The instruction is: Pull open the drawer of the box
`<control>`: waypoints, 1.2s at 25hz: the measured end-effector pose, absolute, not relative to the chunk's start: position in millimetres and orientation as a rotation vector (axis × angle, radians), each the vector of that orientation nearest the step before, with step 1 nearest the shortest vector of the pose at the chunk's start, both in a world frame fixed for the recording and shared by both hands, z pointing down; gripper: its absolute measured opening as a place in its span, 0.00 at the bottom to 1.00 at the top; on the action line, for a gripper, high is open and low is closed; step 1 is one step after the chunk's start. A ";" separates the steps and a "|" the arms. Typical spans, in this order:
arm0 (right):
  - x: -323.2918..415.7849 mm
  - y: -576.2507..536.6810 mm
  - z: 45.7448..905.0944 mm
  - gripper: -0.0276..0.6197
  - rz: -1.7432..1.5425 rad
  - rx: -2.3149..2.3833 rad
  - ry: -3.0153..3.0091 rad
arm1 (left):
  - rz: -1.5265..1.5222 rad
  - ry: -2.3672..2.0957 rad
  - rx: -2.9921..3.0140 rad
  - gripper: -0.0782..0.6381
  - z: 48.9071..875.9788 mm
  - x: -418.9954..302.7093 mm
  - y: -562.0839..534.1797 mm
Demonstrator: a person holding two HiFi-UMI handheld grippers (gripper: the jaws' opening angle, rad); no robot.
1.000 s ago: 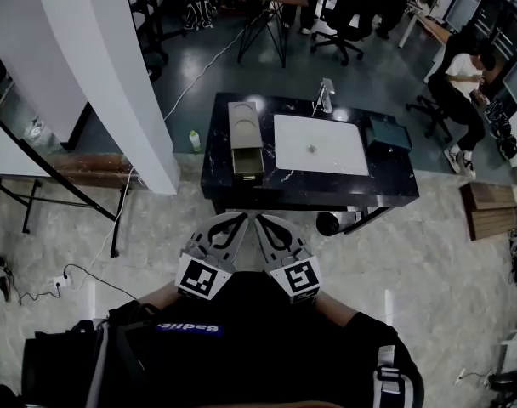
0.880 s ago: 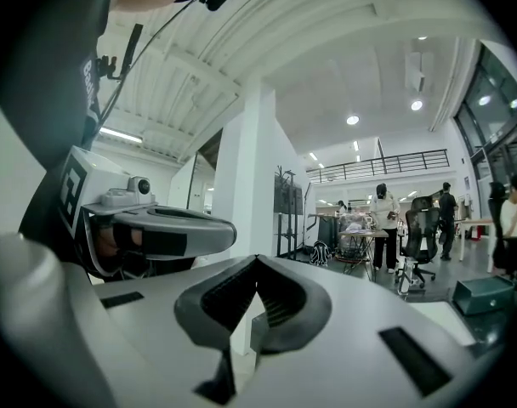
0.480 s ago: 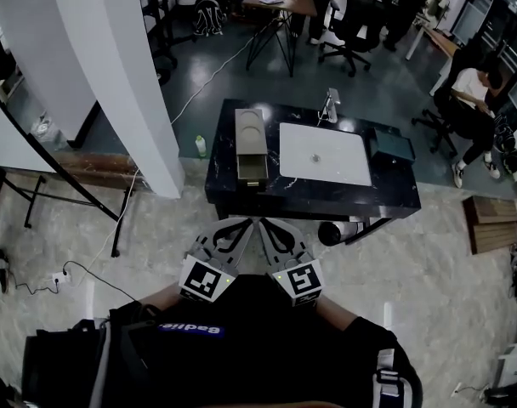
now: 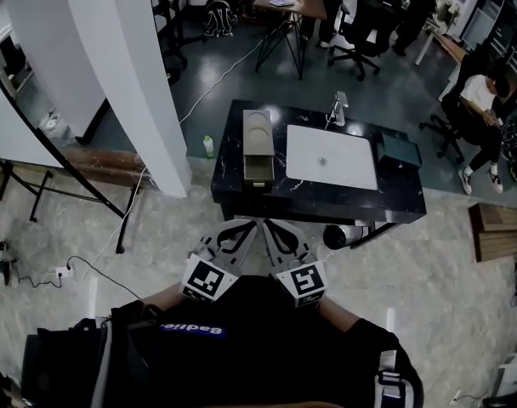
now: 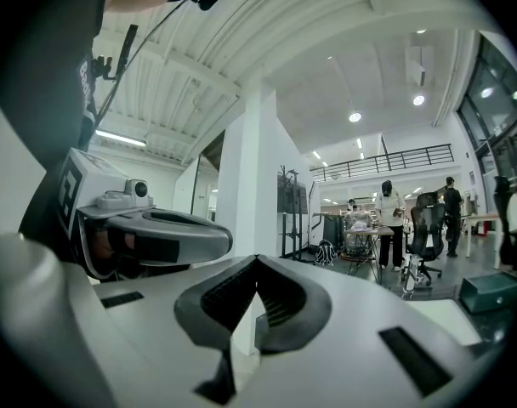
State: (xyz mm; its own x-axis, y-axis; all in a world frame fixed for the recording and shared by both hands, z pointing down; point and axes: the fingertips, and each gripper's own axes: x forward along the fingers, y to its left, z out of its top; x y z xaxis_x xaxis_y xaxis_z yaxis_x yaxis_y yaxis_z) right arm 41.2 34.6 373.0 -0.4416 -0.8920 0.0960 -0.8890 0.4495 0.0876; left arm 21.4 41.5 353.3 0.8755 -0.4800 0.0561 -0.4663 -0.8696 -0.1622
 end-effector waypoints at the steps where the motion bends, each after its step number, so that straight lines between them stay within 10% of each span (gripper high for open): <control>1: 41.3 35.0 373.2 0.04 -0.038 1.582 -2.563 | -0.145 0.737 -2.902 0.11 354.2 21.6 42.0; 30: 69.2 45.0 378.7 0.04 0.048 1.653 -2.566 | -0.248 0.641 -2.924 0.11 362.3 50.5 53.6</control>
State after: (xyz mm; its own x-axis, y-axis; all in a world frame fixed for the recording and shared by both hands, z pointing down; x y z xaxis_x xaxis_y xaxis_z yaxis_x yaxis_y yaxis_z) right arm 69.2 45.0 378.7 -0.4106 -0.9072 0.0919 -0.9100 0.4140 0.0217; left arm 50.5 53.6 362.3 0.8958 -0.4248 0.1306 -0.4021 -0.8999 -0.1690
